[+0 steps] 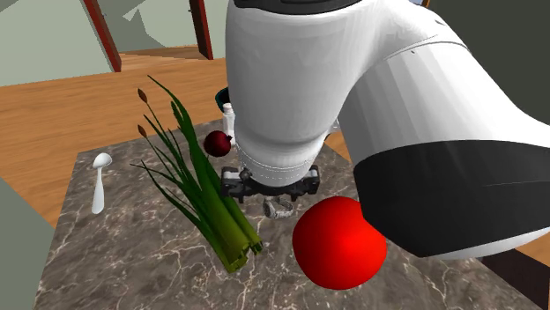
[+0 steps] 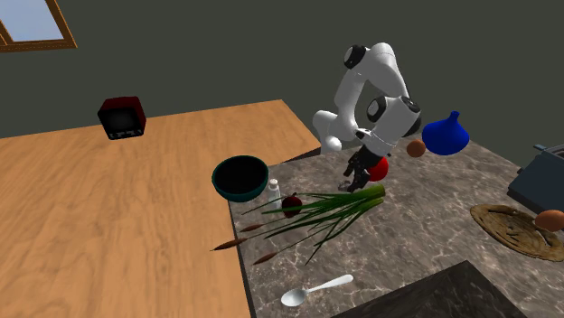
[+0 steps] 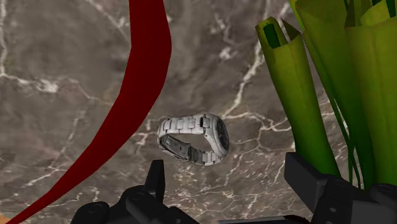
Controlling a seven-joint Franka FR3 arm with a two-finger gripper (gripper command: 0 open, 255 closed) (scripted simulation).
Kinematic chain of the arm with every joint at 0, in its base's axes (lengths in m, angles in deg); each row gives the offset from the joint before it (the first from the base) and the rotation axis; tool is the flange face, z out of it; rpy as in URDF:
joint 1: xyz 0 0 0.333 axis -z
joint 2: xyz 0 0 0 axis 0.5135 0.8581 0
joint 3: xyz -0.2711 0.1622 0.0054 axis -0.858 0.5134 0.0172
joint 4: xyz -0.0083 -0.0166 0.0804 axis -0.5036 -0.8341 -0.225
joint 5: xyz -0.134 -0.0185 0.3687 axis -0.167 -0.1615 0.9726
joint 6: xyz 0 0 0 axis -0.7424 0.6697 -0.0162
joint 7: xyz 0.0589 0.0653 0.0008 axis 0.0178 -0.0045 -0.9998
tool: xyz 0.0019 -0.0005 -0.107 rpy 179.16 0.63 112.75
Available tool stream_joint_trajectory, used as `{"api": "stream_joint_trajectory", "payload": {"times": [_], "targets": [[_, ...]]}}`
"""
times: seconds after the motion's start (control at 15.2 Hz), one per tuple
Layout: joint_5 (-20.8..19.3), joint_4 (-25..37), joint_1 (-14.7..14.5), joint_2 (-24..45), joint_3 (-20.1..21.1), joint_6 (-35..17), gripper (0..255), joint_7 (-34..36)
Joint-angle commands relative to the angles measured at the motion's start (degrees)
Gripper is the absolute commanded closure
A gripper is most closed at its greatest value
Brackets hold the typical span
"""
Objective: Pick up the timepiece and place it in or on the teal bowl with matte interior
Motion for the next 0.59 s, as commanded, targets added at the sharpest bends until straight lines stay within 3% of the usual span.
{"api": "stream_joint_trajectory", "payload": {"times": [0.0,0.33,0.4,0.53], "targets": [[0.1,-3.0,0.6,0.9,0.0,0.2,0,0.2],[0.2,-3.0,0.6,0.9,0.0,0.2,0,0.2],[0.1,-3.5,0.7,0.9,-0.1,-0.4,255,0.1],[1.3,-5.8,-0.8,-0.9,-0.3,-0.9,255,0.5]]}}
